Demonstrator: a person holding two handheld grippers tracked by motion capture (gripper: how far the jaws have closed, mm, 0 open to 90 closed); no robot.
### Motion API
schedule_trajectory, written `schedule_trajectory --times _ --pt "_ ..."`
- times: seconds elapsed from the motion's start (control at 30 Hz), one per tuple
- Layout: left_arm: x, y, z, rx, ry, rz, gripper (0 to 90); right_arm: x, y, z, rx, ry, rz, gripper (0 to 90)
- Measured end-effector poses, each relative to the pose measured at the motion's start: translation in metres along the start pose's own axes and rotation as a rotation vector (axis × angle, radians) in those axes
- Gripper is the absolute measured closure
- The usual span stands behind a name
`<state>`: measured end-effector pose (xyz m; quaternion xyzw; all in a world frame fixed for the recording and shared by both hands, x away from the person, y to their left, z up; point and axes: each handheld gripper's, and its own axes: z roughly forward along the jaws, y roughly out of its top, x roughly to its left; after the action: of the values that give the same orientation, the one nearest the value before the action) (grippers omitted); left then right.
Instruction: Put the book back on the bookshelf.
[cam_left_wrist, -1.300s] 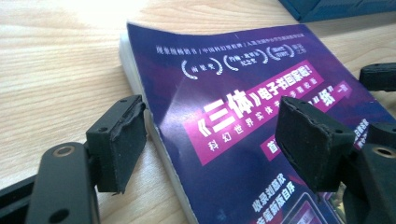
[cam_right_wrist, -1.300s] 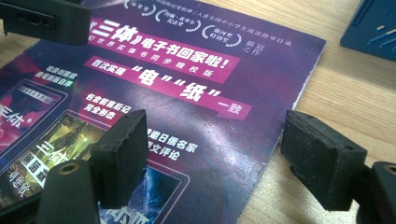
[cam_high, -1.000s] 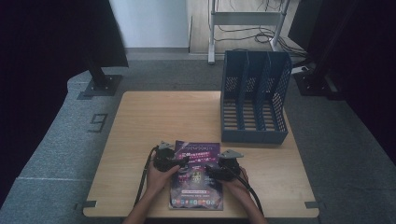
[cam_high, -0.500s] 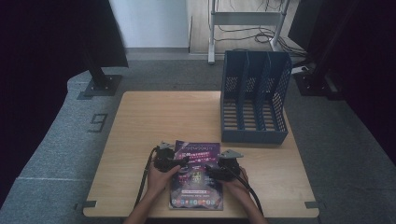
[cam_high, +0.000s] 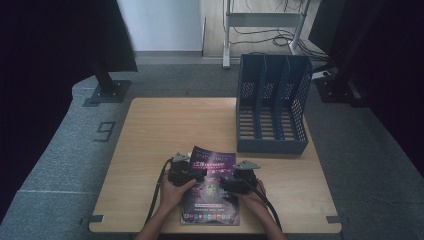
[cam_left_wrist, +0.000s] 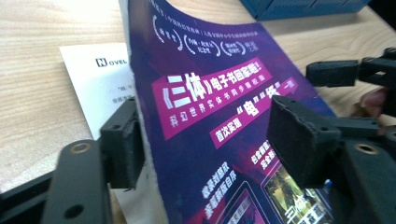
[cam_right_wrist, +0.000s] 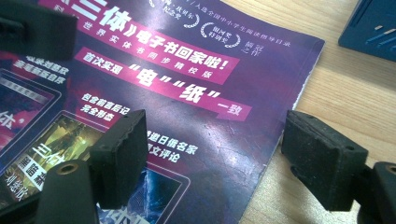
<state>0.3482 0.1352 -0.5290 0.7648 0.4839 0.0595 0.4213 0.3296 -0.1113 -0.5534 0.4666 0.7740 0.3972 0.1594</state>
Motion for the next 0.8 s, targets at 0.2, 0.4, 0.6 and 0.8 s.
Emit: schedule_trajectory --times 0.2,0.4,0.6,0.8 --pt "0.004 0.005 0.009 0.038 0.005 0.015 34.7 -0.001 0.000 0.000 0.000 0.002 -0.004 22.3" --pt "0.008 0.017 0.020 0.089 0.005 0.024 39.0 -0.001 0.000 0.000 0.000 0.004 -0.002 22.5" --pt "0.008 0.014 0.018 0.106 0.041 0.063 55.0 -0.001 0.000 0.000 0.001 0.004 -0.004 22.6" --pt "0.001 0.012 0.013 0.084 0.084 0.145 65.4 -0.001 0.000 0.000 0.000 0.004 -0.004 22.5"
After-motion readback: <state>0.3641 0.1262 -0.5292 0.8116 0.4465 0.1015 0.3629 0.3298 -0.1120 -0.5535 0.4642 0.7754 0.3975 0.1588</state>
